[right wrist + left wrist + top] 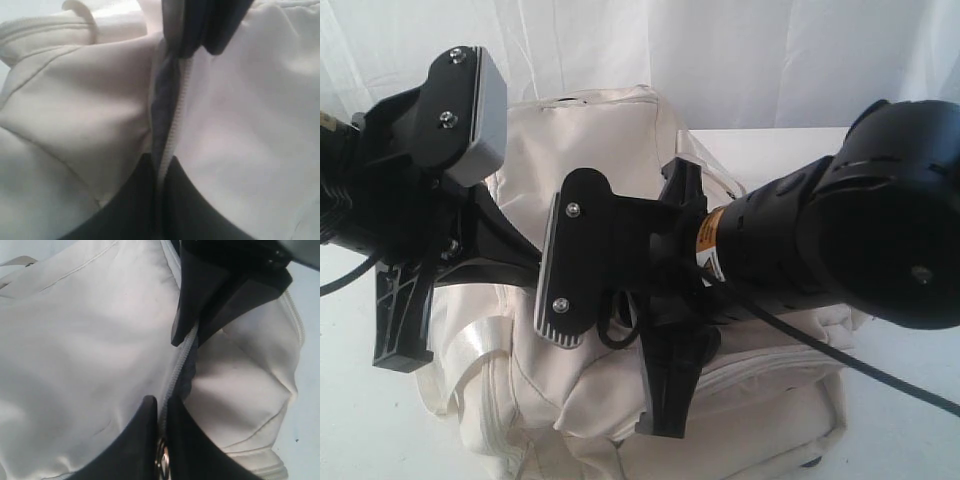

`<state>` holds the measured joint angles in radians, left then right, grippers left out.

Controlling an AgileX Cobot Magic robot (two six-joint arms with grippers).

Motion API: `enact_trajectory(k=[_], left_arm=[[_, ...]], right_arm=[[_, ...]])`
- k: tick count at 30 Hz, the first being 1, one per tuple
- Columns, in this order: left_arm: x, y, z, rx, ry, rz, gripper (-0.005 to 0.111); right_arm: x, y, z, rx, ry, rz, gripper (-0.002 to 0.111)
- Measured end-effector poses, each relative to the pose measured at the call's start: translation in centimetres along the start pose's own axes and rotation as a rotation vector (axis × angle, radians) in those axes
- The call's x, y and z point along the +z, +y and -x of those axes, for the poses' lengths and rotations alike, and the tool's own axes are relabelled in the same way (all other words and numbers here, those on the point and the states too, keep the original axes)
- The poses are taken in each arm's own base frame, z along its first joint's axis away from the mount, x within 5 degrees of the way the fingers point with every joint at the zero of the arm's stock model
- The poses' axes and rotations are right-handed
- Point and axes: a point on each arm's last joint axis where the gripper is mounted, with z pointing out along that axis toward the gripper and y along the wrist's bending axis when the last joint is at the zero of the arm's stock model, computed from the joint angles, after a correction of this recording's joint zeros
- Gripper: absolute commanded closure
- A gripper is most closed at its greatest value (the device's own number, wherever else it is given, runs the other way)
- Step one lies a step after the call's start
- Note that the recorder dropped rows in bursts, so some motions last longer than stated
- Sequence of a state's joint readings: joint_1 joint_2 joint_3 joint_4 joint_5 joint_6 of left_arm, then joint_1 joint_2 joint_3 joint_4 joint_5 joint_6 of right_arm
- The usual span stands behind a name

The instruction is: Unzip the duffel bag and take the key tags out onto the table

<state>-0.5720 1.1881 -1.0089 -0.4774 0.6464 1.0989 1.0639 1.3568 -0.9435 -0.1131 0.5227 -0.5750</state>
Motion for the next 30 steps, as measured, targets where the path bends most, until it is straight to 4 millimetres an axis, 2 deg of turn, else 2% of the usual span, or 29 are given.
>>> enact_trajectory(k=[12, 30], left_arm=[[1.1, -0.2, -0.9, -0.030, 0.003, 0.044, 0.107], [1.3, -0.1, -0.9, -0.048, 0.005, 0.057, 0.107]], right_arm=[[0.5, -0.1, -0.4, 0.065, 0.087, -0.018, 0.108], [0.6, -0.1, -1.0, 0.108, 0.141, -0.038, 0.108]])
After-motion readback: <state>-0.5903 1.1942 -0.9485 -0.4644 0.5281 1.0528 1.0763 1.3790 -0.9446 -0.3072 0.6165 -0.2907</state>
